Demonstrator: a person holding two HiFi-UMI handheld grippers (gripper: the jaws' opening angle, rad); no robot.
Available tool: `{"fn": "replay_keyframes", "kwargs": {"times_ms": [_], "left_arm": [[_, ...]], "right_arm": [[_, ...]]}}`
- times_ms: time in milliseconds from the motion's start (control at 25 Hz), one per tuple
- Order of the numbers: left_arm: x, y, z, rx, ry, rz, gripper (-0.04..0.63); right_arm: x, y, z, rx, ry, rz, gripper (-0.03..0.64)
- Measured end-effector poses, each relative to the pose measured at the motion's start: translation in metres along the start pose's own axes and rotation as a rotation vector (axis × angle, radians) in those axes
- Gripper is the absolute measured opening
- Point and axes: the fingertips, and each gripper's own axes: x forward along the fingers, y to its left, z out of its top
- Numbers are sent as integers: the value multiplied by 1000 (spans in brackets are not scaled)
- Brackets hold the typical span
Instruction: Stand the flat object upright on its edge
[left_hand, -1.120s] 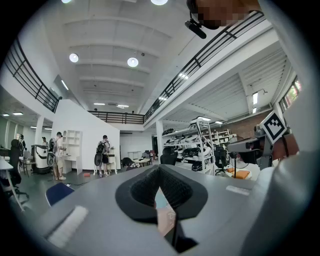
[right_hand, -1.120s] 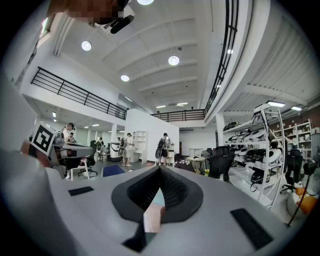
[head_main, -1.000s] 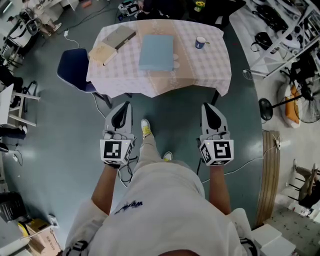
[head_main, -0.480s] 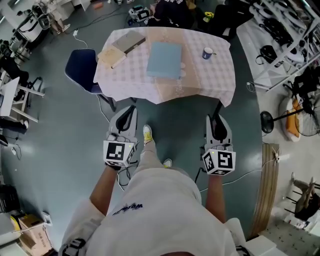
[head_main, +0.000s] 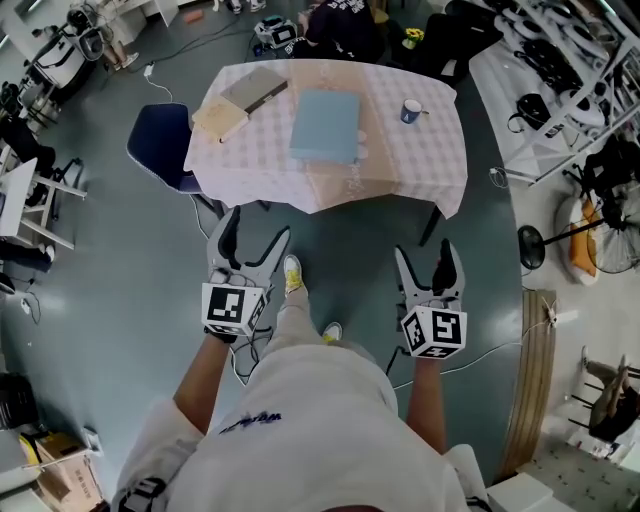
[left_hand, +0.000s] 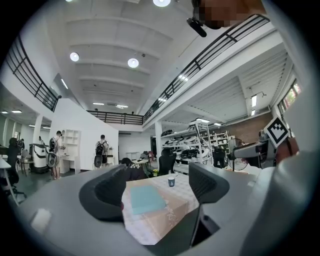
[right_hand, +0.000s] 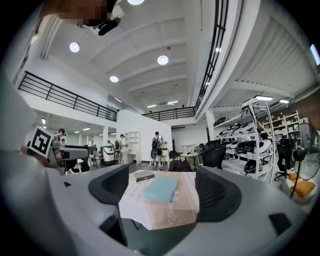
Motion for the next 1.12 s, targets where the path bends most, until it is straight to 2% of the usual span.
{"fn": "replay_keyframes", "kwargs": {"times_ms": [120, 320, 520, 720, 1120], "left_arm": [[5, -3, -4, 10, 14, -19, 444], [6, -8, -10, 12, 37, -32, 463], [15, -2, -15, 20, 53, -15, 463], [29, 18, -27, -5, 85, 1, 463], [117, 82, -28, -19, 85, -2, 463]], "right_arm": [[0, -4, -6, 19, 18, 6, 460], [0, -10, -11, 19, 48, 16, 527], [9, -28, -14, -39, 75, 8, 532], [37, -44, -12, -34, 93, -2, 531], [155, -37, 3, -62, 128, 51, 528]]}}
